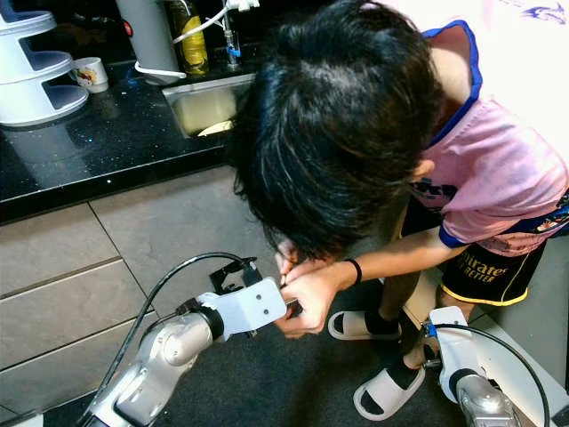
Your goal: Kitchen organization
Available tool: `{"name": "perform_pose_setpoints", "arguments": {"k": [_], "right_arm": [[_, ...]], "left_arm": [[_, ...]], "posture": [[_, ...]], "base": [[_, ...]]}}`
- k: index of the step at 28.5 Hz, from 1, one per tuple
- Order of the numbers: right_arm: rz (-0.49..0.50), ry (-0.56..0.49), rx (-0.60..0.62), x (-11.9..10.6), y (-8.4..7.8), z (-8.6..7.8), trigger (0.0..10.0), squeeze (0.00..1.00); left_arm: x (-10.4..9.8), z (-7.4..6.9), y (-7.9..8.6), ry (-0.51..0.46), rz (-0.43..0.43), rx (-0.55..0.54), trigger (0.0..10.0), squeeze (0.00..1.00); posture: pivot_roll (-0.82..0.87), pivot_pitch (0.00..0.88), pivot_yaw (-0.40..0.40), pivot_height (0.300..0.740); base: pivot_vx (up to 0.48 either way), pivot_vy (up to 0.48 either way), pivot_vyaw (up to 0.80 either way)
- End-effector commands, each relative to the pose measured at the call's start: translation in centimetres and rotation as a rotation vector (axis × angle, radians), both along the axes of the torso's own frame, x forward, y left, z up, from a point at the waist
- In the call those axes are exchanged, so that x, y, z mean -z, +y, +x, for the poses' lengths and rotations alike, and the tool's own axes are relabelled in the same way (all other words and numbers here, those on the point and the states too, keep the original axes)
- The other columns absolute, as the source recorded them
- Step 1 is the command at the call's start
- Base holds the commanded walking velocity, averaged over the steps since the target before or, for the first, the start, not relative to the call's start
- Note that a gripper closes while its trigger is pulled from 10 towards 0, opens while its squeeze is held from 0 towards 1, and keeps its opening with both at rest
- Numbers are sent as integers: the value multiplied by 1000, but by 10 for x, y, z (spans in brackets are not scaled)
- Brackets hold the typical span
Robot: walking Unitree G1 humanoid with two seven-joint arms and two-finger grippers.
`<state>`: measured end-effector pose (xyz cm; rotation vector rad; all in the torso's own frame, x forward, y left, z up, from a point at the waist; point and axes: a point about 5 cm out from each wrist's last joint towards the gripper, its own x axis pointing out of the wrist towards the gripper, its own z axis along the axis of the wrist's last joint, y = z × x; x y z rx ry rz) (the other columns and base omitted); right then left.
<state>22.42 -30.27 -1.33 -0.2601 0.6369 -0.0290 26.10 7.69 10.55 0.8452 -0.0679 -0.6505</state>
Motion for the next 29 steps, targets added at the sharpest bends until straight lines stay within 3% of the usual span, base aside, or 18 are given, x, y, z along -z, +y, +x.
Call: {"name": "perform_pose_setpoints", "arguments": {"k": [1,21,24,25,29], "right_arm": [[12,1,5,2,2,-1,10000,0],[43,-39,-15,-2,5,2,10000,0],[287,-137,-54,-10,4,-2,10000,0],[287,-137,-54,-10,4,-2,10000,0],[508,-235,-62,-24,-5,-3,10000,0]], "left_arm": [[-2,0,0,-3,10,9,10000,0],[-4,0,1,-5,11,10,10000,0],[-4,-1,2,-5,13,10,10000,0],[-4,-1,2,-5,13,10,10000,0],[-3,-2,3,-4,15,11,10000,0]], "posture": [[11,0,0,740],[16,0,6,740],[9,0,17,740],[9,0,17,740],[4,0,23,740]], "base": [[0,0,0],[0,0,0],[0,0,0],[0,0,0],[0,0,0]]}}
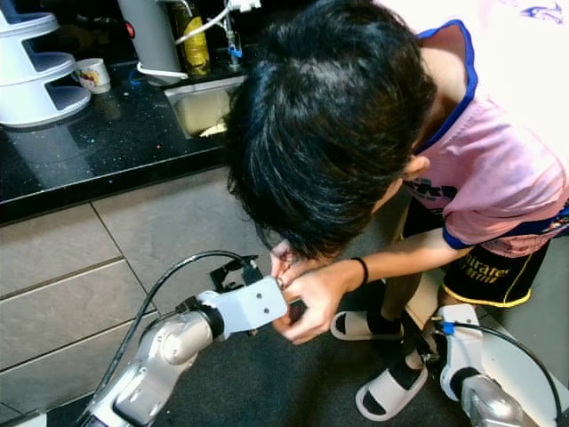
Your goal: Kitchen organization
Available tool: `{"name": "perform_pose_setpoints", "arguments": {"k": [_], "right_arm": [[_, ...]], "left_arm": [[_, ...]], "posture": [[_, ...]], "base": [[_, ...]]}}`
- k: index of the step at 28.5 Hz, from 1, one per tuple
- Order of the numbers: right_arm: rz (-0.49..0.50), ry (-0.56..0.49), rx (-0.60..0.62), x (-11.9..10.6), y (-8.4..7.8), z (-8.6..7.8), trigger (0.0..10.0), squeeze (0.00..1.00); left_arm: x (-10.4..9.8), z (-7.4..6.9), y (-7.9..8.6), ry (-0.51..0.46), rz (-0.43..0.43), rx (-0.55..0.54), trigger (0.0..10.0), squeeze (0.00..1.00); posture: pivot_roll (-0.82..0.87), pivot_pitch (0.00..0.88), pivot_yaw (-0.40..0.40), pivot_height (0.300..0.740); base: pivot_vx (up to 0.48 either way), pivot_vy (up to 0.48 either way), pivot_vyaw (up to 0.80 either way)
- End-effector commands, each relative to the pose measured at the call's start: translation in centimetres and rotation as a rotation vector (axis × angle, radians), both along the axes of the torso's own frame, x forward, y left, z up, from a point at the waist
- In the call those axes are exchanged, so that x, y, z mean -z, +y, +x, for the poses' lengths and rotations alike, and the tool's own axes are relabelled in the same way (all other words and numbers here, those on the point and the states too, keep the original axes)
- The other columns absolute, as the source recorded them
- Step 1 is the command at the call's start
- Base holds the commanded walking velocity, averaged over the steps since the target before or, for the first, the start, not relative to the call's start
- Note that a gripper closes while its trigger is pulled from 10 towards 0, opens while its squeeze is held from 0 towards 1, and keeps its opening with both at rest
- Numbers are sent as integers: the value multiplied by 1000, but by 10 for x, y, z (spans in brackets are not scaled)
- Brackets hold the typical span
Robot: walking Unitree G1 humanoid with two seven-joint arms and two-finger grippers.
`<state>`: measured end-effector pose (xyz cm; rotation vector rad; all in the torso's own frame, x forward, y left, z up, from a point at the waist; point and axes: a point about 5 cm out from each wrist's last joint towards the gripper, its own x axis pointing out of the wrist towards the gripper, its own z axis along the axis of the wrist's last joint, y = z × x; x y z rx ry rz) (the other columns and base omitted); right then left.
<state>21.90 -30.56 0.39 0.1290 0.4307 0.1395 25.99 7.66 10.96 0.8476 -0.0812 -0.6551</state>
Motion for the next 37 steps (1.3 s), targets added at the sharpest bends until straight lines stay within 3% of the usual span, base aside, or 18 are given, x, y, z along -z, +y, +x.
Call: {"name": "perform_pose_setpoints", "arguments": {"k": [1,2,5,6,8,11,13,19,23,27,33,37], "right_arm": [[88,-40,2,-7,-2,2,10000,0],[186,-92,-1,-17,-7,6,10000,0],[186,-92,-1,-17,-7,6,10000,0],[261,-122,-34,-23,-7,7,10000,0],[261,-122,-34,-23,-7,7,10000,0],[562,-239,-310,-57,10,-1,10000,0],[689,-283,-443,-73,18,-9,10000,0],[865,-365,-633,-104,33,-18,10000,0],[884,-366,-696,-111,40,-18,10000,0],[949,-427,-674,-122,44,-11,10000,0],[1017,-396,-751,-131,58,-17,10000,0],[1001,-376,-700,-126,60,-15,10000,0]], "left_arm": [[1,-1,3,6,16,1,10000,0],[1,-1,3,6,18,2,10000,0],[1,-1,3,6,18,2,10000,0],[1,-2,3,6,17,2,10000,0],[1,-2,3,6,17,2,10000,0],[0,-1,3,6,18,2,10000,0],[0,-1,3,6,18,2,10000,0],[-1,-1,2,5,17,3,10000,0],[-2,-1,2,4,17,3,10000,0],[-2,-1,2,4,16,3,10000,0],[-3,-1,3,5,17,3,10000,0],[-3,-1,2,5,17,3,10000,0]], "posture": [[4,0,23,740],[9,0,18,740],[9,0,18,740],[9,0,18,740],[9,0,18,740],[9,0,12,740],[9,0,12,740],[8,0,13,740],[2,0,14,740],[6,0,12,740],[4,0,10,740],[4,0,10,740]], "base": [[0,0,0],[0,0,0],[0,0,0],[0,0,0],[0,0,0],[0,0,0],[0,0,0],[0,0,0],[0,0,0],[0,0,0],[0,0,0],[0,0,0]]}}
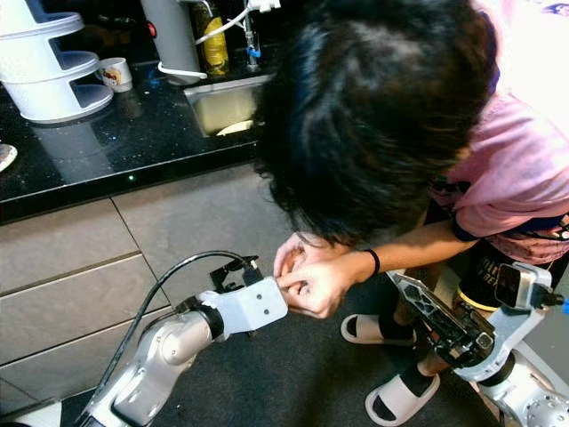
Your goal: Kitchen organization
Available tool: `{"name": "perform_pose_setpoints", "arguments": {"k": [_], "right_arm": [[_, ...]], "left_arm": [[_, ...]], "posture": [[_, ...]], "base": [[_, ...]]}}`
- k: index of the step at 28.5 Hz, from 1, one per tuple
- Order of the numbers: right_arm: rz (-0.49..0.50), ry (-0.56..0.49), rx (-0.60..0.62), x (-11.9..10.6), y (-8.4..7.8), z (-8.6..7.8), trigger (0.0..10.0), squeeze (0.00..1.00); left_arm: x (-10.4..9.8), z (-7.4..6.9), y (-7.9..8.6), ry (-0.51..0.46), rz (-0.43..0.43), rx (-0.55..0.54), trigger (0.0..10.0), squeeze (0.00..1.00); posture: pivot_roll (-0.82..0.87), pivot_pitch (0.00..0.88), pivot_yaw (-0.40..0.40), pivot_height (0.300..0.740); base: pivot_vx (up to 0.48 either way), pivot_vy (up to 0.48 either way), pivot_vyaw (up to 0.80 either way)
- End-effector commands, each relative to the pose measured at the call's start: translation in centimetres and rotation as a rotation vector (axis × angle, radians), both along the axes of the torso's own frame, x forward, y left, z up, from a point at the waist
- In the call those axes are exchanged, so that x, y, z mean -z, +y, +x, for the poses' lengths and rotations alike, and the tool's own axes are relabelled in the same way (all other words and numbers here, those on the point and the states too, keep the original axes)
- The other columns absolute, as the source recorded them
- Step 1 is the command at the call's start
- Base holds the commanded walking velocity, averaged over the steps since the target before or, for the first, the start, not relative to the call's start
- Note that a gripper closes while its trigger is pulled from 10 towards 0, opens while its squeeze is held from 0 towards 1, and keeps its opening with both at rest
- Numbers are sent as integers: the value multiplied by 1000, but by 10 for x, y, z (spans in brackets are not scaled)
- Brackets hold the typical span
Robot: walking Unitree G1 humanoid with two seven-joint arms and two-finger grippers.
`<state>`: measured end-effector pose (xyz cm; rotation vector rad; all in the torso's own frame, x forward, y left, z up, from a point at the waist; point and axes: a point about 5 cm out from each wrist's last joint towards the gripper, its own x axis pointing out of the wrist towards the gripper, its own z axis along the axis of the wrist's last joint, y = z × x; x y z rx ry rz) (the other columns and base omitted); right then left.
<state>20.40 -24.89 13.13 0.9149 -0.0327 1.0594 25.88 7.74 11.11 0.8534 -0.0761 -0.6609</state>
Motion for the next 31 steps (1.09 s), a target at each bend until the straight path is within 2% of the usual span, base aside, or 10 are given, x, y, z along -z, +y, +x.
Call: {"name": "perform_pose_setpoints", "arguments": {"k": [1,21,31], "right_arm": [[-2,17,7,2,4,1,10000,0],[-9,70,36,4,4,0,10000,0],[-22,134,89,17,-3,-2,10000,0]], "left_arm": [[-2,1,2,1,9,0,10000,0],[-3,1,2,0,10,-1,10000,0],[-3,1,1,1,9,0,10000,0]], "posture": [[6,0,9,740],[9,0,5,740],[9,0,4,740]], "base": [[0,0,0],[0,0,0],[0,0,0]]}}
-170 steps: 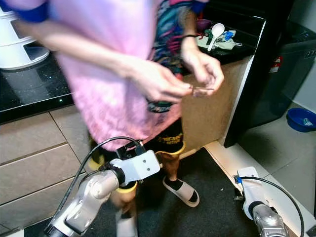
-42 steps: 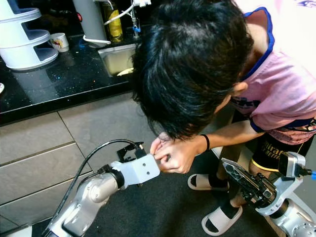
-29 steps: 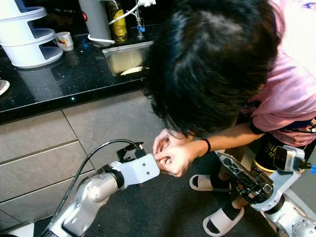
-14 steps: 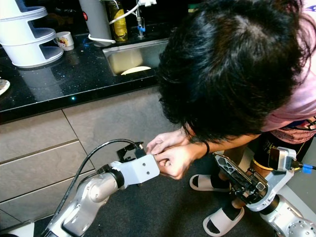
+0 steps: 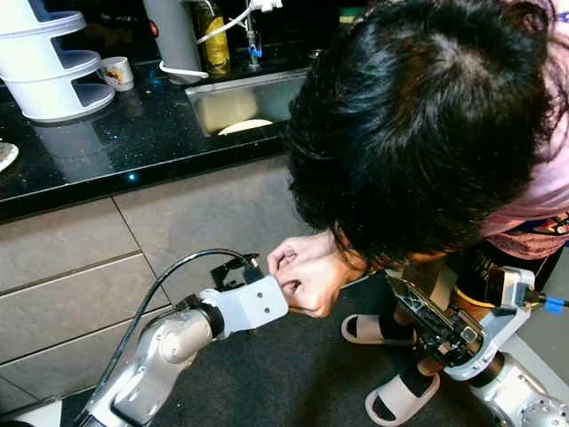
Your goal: Kitchen organization
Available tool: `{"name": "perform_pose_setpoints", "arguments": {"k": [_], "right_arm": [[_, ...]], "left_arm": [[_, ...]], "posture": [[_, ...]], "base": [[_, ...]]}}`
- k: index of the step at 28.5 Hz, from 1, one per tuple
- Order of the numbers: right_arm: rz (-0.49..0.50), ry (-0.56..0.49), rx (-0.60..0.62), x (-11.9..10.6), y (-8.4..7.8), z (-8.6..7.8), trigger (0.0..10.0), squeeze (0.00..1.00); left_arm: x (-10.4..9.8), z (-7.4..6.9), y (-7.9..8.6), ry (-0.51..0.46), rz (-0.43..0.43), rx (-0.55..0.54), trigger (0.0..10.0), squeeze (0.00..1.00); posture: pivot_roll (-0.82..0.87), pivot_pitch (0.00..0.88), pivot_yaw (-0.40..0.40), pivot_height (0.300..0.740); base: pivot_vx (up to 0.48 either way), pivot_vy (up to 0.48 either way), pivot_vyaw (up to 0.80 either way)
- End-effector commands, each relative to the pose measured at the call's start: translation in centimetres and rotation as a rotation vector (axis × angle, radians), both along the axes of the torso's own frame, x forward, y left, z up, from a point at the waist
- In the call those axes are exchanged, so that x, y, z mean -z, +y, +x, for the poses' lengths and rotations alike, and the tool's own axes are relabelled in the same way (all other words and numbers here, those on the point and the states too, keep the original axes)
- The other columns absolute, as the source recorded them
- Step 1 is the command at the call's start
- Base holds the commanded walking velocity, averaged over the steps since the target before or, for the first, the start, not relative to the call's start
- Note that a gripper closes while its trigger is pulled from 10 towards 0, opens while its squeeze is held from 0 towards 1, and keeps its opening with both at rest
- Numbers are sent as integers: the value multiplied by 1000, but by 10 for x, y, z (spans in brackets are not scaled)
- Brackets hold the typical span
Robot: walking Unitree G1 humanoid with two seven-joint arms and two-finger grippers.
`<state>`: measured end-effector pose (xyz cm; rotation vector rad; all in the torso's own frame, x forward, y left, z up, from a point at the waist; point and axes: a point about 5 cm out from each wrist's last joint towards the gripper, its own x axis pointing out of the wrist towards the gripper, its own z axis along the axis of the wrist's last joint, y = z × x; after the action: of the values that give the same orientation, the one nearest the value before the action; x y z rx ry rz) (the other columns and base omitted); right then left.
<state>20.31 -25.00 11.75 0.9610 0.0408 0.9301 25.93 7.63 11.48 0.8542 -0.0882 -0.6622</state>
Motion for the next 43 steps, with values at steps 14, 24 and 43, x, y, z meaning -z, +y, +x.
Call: {"name": "perform_pose_setpoints", "arguments": {"k": [14,24,43], "right_arm": [[-5,27,22,6,-6,-4,10000,0],[-2,41,44,10,-8,-3,10000,0],[-6,67,62,16,-12,-6,10000,0]], "left_arm": [[1,0,2,10,12,-6,10000,0],[2,1,2,12,13,-6,10000,0],[1,0,3,11,12,-5,10000,0]], "posture": [[8,0,4,740],[7,0,6,740],[14,0,5,740]], "base": [[0,0,0],[0,0,0],[0,0,0]]}}
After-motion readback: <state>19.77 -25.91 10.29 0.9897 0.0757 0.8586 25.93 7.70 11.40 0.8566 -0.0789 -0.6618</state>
